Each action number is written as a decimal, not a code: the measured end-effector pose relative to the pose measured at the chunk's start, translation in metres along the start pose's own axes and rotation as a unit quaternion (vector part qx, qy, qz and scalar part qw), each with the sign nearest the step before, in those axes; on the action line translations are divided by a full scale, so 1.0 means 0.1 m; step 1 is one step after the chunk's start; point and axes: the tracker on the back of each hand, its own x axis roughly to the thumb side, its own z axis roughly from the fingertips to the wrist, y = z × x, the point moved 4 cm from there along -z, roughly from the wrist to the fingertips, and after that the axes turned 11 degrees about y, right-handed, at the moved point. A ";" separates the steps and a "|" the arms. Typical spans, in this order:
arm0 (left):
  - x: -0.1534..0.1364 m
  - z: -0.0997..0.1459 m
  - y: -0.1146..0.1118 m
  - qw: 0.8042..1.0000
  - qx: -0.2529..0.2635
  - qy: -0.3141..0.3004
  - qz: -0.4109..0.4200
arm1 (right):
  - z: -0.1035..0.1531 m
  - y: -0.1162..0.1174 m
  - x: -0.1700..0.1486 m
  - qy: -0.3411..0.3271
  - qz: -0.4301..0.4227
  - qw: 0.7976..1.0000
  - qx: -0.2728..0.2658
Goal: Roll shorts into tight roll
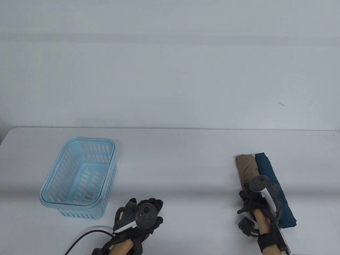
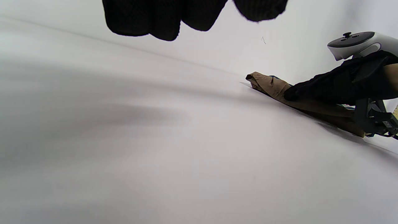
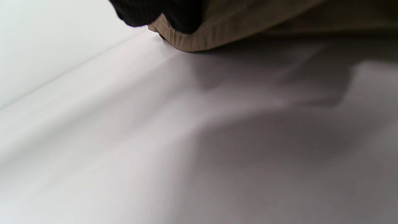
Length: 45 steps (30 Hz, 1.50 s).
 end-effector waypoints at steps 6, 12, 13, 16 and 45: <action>0.03 0.02 0.02 1.000 0.001 -0.005 -0.002 | 0.08 -0.17 0.04 -0.038 -0.006 0.998 -0.039; 0.07 0.05 0.10 1.000 0.009 -0.011 0.001 | 0.75 -0.56 0.41 -0.177 0.026 0.971 -0.157; 0.08 0.05 0.10 1.000 0.009 -0.012 0.001 | 0.88 -0.62 0.48 -0.196 0.024 0.967 -0.163; 0.09 0.07 0.13 1.000 0.013 -0.009 -0.008 | 1.29 -0.74 0.68 -0.251 0.015 0.950 -0.182; 0.12 0.08 0.16 0.999 0.041 -0.006 -0.029 | 1.78 0.31 0.75 -0.330 0.139 0.928 -0.101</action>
